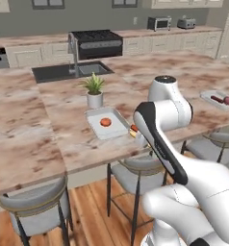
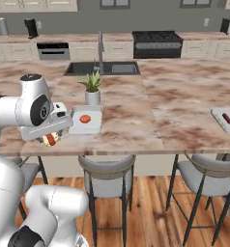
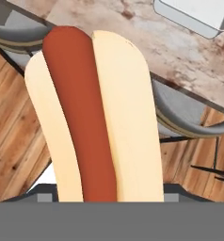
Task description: Place one cooked food and one vegetable from the large plate to each tupperware container.
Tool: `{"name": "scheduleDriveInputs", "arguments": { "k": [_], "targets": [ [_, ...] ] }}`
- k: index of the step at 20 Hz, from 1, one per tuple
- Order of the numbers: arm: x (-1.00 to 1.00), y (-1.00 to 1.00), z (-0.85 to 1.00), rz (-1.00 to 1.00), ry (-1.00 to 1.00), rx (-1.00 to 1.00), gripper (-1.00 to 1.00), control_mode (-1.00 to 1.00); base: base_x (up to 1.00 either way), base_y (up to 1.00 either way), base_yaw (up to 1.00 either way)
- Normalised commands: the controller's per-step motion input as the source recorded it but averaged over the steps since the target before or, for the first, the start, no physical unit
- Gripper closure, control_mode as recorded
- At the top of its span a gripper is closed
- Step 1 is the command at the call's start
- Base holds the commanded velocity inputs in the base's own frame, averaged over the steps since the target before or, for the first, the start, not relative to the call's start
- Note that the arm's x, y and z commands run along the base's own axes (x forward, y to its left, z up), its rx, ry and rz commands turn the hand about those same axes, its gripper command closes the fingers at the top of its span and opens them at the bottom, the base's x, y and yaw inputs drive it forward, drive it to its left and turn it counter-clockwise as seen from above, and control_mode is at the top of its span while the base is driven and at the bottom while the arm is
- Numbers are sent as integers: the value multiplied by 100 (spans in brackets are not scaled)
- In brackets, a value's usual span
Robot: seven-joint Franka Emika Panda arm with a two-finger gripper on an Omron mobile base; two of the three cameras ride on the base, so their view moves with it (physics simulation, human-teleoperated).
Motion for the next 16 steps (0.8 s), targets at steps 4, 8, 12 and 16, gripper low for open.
{"name": "scheduleDriveInputs", "arguments": {
  "k": [4, 8, 12, 16],
  "targets": [
    [0, 0, 0, 0, 0, 0, 100, 100, 9, 52, -24],
    [0, 0, 0, 0, 0, 0, 100, 100, 21, 31, -37],
    [0, 0, 0, 0, 0, 0, 100, 100, 39, 45, -39],
    [0, 0, 0, 0, 0, 0, 100, 100, 31, 63, -22]
  ]
}}
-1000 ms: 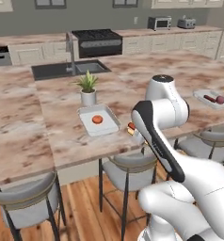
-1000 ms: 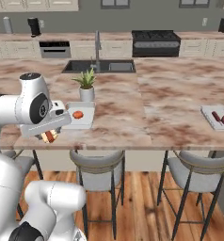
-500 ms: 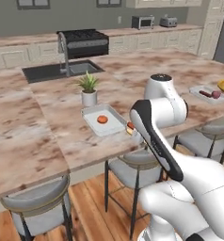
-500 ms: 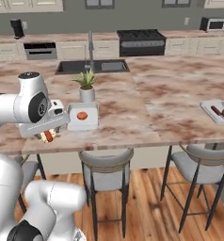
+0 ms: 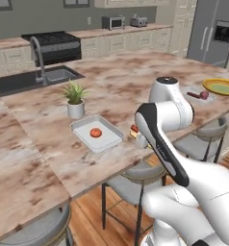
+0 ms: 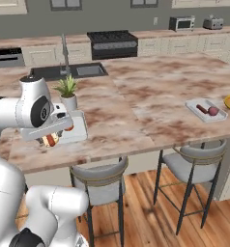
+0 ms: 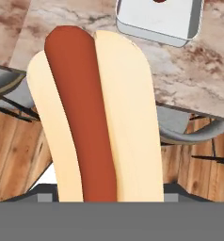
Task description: Place one cooked food and one vegetable from the large plate to each tupperware container.
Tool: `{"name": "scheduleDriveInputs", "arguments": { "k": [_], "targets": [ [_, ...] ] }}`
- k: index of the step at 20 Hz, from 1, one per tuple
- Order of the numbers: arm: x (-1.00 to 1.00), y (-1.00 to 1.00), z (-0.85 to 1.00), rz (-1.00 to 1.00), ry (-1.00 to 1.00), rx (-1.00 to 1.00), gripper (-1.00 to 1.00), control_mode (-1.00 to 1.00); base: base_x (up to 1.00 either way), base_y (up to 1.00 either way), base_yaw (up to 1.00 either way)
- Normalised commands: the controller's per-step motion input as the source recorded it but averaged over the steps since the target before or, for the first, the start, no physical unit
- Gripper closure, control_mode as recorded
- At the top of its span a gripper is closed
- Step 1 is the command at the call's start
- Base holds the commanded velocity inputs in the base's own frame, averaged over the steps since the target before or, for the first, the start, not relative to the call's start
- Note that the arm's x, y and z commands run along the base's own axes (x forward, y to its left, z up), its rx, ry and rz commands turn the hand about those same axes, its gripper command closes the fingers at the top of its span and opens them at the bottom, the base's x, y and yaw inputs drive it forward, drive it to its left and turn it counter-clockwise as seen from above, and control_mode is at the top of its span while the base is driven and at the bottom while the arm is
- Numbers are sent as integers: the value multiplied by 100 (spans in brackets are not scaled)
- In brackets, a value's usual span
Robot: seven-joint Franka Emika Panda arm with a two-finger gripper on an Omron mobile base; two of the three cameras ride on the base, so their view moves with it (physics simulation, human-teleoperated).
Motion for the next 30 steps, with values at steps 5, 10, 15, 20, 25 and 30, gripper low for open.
{"name": "scheduleDriveInputs", "arguments": {
  "k": [5, 10, 15, 20, 25, 30],
  "targets": [
    [0, 0, 0, 0, 0, 0, 100, 100, 39, 44, -8],
    [0, 0, 0, 0, 0, 0, 100, 100, 39, 19, 0],
    [0, 0, 0, 0, 0, 0, 100, 100, 26, 19, 0],
    [21, 16, 0, -1, 0, 0, 100, -100, 4, 2, 0],
    [36, 31, 0, -8, 0, 0, 100, -100, 0, 0, 0],
    [72, 0, -12, -36, 8, 0, 100, -100, 0, 0, 0]
  ]
}}
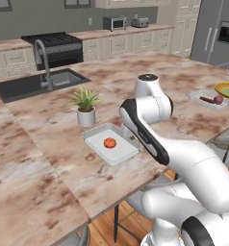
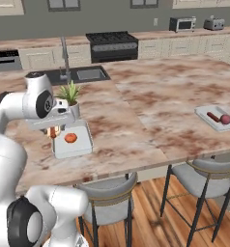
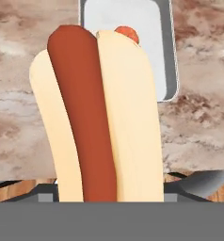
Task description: Place one cooked food and one vegetable from the large plate to each tupperware container.
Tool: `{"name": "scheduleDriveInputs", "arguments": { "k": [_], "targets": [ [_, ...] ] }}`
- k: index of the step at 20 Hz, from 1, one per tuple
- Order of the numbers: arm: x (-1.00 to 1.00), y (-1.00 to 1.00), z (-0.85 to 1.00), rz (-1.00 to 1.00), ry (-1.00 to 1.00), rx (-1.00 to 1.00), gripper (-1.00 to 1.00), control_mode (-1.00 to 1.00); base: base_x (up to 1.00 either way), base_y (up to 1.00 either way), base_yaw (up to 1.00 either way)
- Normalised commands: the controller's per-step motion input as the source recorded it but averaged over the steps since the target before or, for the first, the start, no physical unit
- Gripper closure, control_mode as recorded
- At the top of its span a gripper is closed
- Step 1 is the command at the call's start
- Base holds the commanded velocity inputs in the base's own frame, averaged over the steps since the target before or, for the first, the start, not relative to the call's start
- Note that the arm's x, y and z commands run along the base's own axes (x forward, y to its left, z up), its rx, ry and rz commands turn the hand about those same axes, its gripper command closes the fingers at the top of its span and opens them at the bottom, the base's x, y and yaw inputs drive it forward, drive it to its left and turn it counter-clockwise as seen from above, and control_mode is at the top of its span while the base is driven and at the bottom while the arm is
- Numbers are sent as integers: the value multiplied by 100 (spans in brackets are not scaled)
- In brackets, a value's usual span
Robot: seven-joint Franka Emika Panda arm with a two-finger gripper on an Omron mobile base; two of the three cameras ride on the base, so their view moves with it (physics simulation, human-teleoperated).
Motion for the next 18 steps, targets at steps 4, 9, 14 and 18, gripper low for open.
{"name": "scheduleDriveInputs", "arguments": {
  "k": [4, 9, 14, 18],
  "targets": [
    [58, -12, -26, -53, 15, -1, 100, -100, 0, 0, 0],
    [56, -8, -34, -19, 8, -3, 100, -100, 0, 0, 0],
    [47, 0, -54, 0, 0, 0, 100, -100, 0, 0, 0],
    [51, 0, -42, 6, -12, 0, 100, -100, 0, 0, 0]
  ]
}}
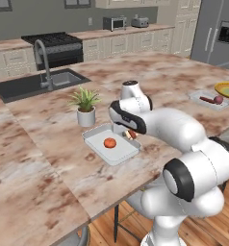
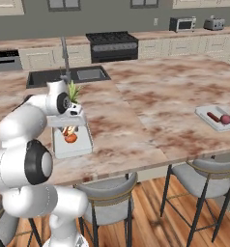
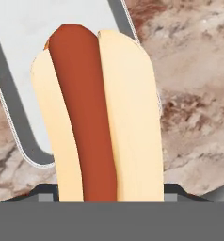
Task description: Place one cooked food and one vegetable from the large plate to each tupperware container.
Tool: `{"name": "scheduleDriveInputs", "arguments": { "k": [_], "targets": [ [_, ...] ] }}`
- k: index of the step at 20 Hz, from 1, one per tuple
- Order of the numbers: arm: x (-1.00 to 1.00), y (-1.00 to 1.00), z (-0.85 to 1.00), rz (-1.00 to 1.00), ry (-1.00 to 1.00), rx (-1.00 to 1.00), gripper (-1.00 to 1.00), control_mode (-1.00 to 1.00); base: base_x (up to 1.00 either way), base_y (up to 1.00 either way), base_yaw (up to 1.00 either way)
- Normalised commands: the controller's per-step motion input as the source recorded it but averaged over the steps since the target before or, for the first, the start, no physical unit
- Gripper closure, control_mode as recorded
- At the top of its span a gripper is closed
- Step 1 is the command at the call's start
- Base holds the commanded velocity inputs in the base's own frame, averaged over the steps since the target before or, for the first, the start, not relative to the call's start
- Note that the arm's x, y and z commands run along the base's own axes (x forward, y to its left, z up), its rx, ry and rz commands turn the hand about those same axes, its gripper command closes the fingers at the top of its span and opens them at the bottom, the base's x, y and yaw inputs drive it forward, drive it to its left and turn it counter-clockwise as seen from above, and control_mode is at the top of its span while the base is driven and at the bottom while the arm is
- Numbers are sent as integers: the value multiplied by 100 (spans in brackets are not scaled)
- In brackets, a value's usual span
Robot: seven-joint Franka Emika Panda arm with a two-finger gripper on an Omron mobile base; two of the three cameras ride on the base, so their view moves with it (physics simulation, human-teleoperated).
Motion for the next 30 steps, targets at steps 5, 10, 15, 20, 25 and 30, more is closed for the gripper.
{"name": "scheduleDriveInputs", "arguments": {
  "k": [5, 10, 15, 20, 25, 30],
  "targets": [
    [39, 0, -43, 10, 1, -1, 100, -100, 0, 0, 0],
    [38, -1, -42, 19, 9, -8, 100, -100, 0, 0, 0],
    [24, 2, -27, 6, 5, -5, 100, -100, 0, 0, 0],
    [34, 9, -11, 3, 0, 0, 100, -100, 0, 0, 0],
    [13, 1, -21, 0, 0, 0, 100, -100, 0, 0, 0],
    [0, 0, -31, 0, 1, 0, 100, -100, 0, 0, 0]
  ]
}}
